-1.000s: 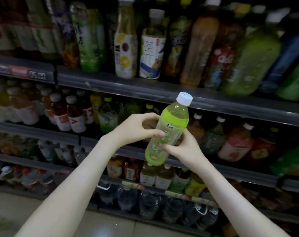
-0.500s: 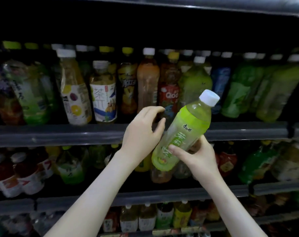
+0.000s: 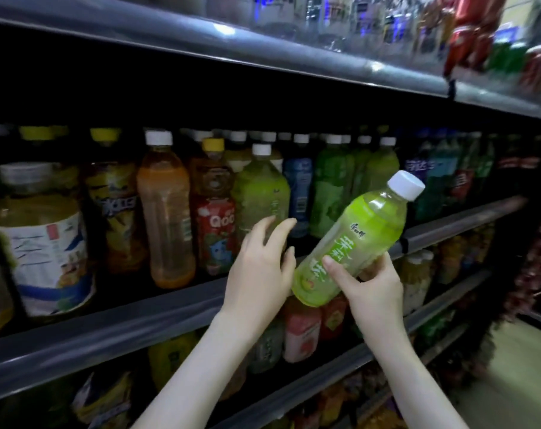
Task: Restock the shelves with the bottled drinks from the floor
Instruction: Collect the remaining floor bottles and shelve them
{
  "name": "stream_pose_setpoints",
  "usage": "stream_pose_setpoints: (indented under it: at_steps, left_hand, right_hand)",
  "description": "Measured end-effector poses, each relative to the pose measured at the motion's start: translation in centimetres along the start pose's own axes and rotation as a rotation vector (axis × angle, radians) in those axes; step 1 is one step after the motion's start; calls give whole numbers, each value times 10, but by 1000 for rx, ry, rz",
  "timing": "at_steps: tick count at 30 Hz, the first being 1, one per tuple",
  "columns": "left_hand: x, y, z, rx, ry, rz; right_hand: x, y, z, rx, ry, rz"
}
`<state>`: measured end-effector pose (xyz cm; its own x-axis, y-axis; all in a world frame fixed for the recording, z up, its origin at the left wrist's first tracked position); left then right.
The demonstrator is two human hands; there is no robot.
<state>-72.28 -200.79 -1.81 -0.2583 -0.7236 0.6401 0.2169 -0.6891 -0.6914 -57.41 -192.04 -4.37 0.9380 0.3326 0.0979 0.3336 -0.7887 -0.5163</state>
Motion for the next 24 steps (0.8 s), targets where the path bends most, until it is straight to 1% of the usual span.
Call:
stream_pose_setpoints:
  at_steps: [3,5,8,10,14,17,19,21,24]
  left_hand:
    - [-10,-12,0,15,34,-12]
    - [-18,-20,1,18,29,-6]
    - [-36,-37,4,37,33,-5]
    - [-51,-55,8,82,55,-24]
    - [-91,-99,12,206,24,-91]
    - [-119,-129,11,315,-53,-142]
    - [-131,-140,10,354,-54,-139]
    - [-139,-144,11,375,-68,-120]
    - [-147,-147,11,404,-85,-82]
  right_hand:
    - [25,-25,4,41,40,139]
    - [39,-45,10,67,58,200]
    - [54,-81,21,107,44,236]
    - [62,-105,28,114,53,233]
    - [66,-147,42,73,130,147]
    - [63,-172,61,-37,202,54]
    - [60,-182,74,-112,280,-11]
    - [56,-188,80,-144,373,-71]
    - [47,-195,82,-101,444,-172]
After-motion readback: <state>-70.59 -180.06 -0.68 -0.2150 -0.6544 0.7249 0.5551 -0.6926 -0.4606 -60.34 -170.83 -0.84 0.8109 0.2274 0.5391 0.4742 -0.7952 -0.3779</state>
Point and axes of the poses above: each hand's wrist, its own y-axis away from the middle knuckle, its own x-axis out of the back of the hand, z = x × y, the point moved 5 cm from there along -y, towards the middle knuckle, and after that the axes turned 11 degrees about -z, right-handed, at the moved point
